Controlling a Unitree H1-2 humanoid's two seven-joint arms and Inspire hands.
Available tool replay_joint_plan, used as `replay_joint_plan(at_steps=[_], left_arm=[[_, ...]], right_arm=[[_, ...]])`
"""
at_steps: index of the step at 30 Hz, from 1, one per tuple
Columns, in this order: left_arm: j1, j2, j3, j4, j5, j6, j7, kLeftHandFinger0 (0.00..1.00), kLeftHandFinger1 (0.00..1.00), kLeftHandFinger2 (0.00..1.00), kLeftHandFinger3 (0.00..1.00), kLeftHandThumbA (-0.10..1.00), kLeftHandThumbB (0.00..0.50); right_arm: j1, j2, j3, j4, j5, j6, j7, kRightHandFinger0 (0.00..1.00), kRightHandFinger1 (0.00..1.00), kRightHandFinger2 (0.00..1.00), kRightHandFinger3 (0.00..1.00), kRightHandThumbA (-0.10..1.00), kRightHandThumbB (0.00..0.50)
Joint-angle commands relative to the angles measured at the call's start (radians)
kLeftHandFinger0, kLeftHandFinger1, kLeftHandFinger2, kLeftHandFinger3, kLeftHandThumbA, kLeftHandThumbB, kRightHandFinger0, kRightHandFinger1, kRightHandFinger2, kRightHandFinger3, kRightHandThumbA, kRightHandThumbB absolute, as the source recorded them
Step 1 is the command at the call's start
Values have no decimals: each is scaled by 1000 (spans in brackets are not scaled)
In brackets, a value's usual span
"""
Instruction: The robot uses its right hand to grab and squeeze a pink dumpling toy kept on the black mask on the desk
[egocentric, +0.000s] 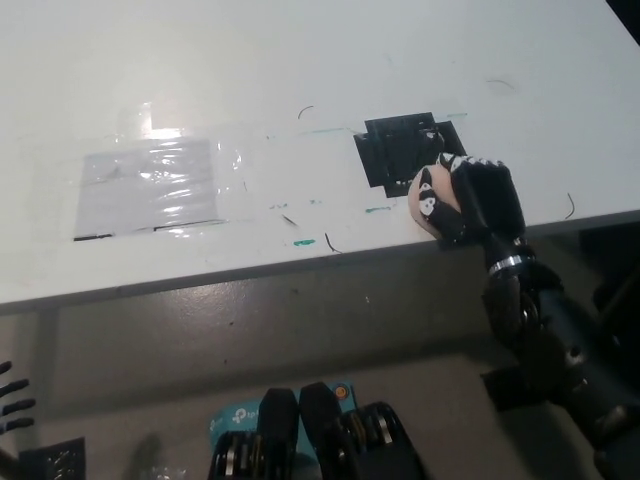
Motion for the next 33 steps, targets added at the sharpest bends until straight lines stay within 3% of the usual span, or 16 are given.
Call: replay_joint_plan(at_steps=[1, 2, 3, 4, 5, 6, 7, 8, 10, 11, 14, 18, 26, 29, 32, 33], left_arm=[[1, 24, 12, -31, 0, -17, -5, 703, 741, 826, 928, 1000, 133], [1, 23, 13, -28, -4, -14, -7, 702, 741, 827, 923, 1000, 137], [0, 23, 14, -26, -6, -14, -8, 701, 742, 828, 920, 1000, 136], [-1, 26, 13, -17, -8, -16, -14, 724, 750, 833, 924, 1000, 143], [-3, 29, 12, -10, -7, -23, -16, 702, 741, 812, 905, 1000, 155], [-3, 27, 12, -10, -7, -23, -16, 698, 740, 810, 903, 1000, 156], [0, 24, 14, -21, -7, -12, -10, 706, 748, 818, 909, 1000, 157], [1, 24, 14, -22, -7, -10, -9, 708, 749, 818, 909, 1000, 157], [3, 24, 12, -26, -3, -9, -7, 691, 733, 812, 923, 1000, 150], [7, 26, 10, -25, -2, -17, -11, 685, 737, 819, 928, 1000, 144], [6, 22, 14, -26, -3, -14, -4, 700, 741, 817, 913, 1000, 146], [3, 23, 12, -30, -3, -6, -4, 711, 752, 826, 915, 1000, 131], [11, 23, 10, -33, -3, -8, -8, 709, 740, 820, 907, 1000, 132], [13, 16, 14, -36, -3, -8, 0, 715, 745, 826, 900, 1000, 119], [14, 14, 19, -35, -9, -7, -1, 718, 746, 822, 894, 1000, 114], [15, 15, 17, -39, -7, -4, 1, 721, 740, 822, 888, 1000, 114]], right_arm=[[-38, 17, 18, 42, 10, 81, 83, 0, 79, 425, 1000, -100, 59], [-40, 17, 31, 46, -1, 123, 114, 186, 325, 707, 1000, -100, 69], [-41, 17, 37, 47, -6, 141, 127, 258, 420, 744, 1000, -100, 61], [-40, 19, 44, 42, -9, 173, 149, 492, 660, 933, 1000, -100, 77], [-37, 16, 45, 25, -1, 193, 183, 960, 1000, 1000, 1000, -59, 111], [-36, 15, 47, 20, 0, 197, 186, 975, 1000, 1000, 1000, -59, 112], [-37, 15, 63, 7, -15, 241, 221, 1000, 1000, 1000, 1000, 190, 167], [-36, 14, 68, 2, -15, 250, 227, 1000, 1000, 1000, 1000, 213, 173], [-24, 11, 83, -51, -24, 303, 271, 1000, 1000, 1000, 1000, 472, 320], [-15, 10, 84, -76, -19, 318, 285, 1000, 1000, 1000, 1000, 514, 375], [2, 5, 89, -135, -20, 349, 300, 1000, 1000, 1000, 1000, 574, 462], [21, -11, 98, -227, -23, 381, 335, 1000, 1000, 1000, 1000, 663, 500], [64, -26, 78, -333, -1, 415, 366, 1000, 1000, 1000, 1000, 595, 492], [81, -48, 69, -412, 1, 432, 398, 1000, 1000, 1000, 1000, 626, 435], [89, -60, 64, -459, -2, 439, 410, 1000, 1000, 1000, 1000, 667, 417], [95, -66, 59, -480, -2, 436, 405, 1000, 1000, 1000, 1000, 692, 382]])
